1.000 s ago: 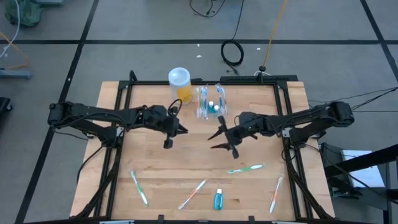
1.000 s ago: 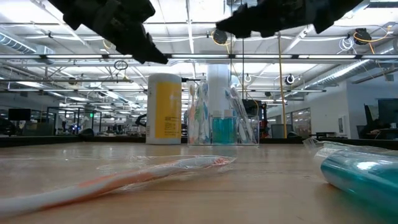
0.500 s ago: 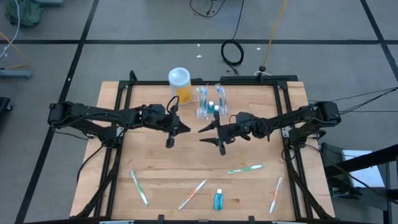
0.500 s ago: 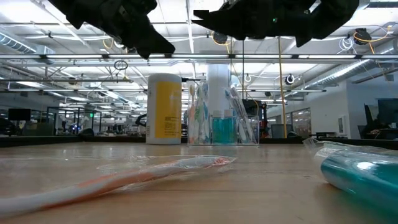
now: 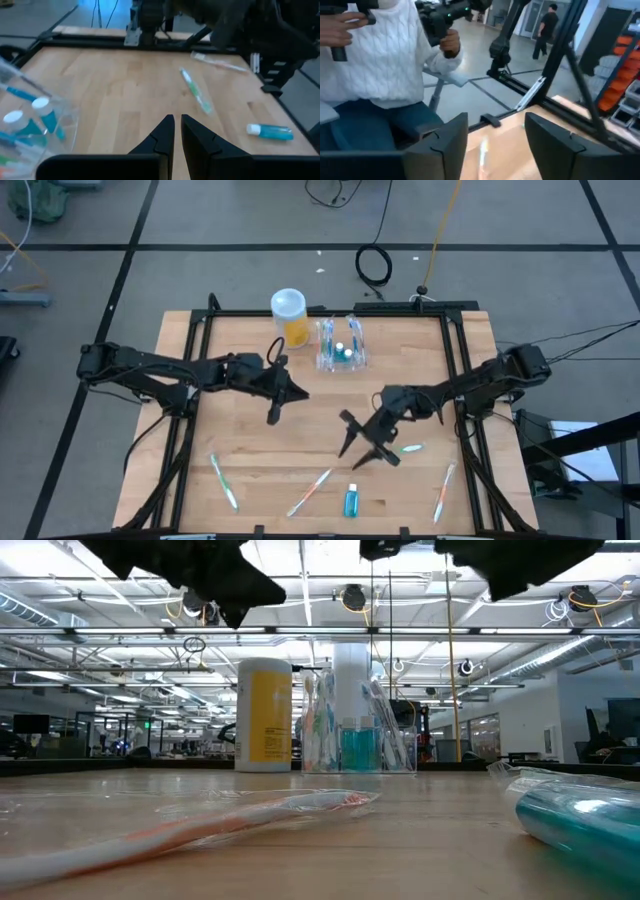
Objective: Pick & Place toothbrushing station
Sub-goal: Put the mouthwash into the center part of the transparent organizer
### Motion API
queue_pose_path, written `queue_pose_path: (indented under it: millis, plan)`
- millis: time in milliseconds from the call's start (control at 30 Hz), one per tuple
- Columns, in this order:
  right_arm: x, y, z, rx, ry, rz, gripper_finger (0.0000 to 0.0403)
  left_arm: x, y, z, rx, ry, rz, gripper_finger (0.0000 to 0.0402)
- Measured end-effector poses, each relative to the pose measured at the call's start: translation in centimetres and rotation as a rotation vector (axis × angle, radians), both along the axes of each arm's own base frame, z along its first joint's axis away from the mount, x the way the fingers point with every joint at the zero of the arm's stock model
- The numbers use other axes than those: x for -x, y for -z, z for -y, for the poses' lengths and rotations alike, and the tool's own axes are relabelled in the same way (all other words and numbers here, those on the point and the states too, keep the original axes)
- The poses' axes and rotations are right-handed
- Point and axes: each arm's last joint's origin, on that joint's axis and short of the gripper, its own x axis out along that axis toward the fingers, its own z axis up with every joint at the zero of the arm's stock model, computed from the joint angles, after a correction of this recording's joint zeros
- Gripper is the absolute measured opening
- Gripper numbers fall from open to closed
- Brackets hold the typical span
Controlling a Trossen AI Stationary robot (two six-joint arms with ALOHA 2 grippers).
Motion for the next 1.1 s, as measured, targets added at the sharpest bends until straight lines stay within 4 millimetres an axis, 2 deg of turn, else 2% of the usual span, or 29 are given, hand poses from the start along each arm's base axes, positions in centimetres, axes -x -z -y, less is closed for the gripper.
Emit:
queue_pose_path:
  millis: [200,333,533,633,833,900,1100]
  plan:
    - [0.6,2.1,-1.6,0.027,0.042,-0.255,0.0239,-0.1,-0.2,0.5,-0.003,0.019,0.023,0.0033]
    - [0.6,4.9,-2.6,-0.004,0.034,-0.485,0.0243,-0.1,-0.3,0.5,-0.004,0.02,0.032,0.0033]
    - [-0.1,9.4,-4.6,0.035,-0.026,-0.624,0.0241,-0.1,-0.4,0.5,-0.003,0.019,0.042,0.0033]
    - [-1.0,10.3,-5.4,0.032,-0.123,-0.578,0.024,-0.1,-0.4,0.5,0.01,0.015,0.039,0.0033]
    - [-2.0,12.9,-5.5,0.087,-0.126,-0.57,0.024,-0.1,-0.3,0.9,0.05,0.013,0.027,0.0033]
    - [-2.6,13.0,-5.7,0.088,-0.129,-0.54,0.024,-0.1,-0.3,1.1,0.05,0.021,0.027,0.0033]
    - [-2.8,13.3,-5.8,0.104,-0.137,-0.555,0.024,0.0,-0.3,1.7,0.048,0.044,0.023,0.0033]
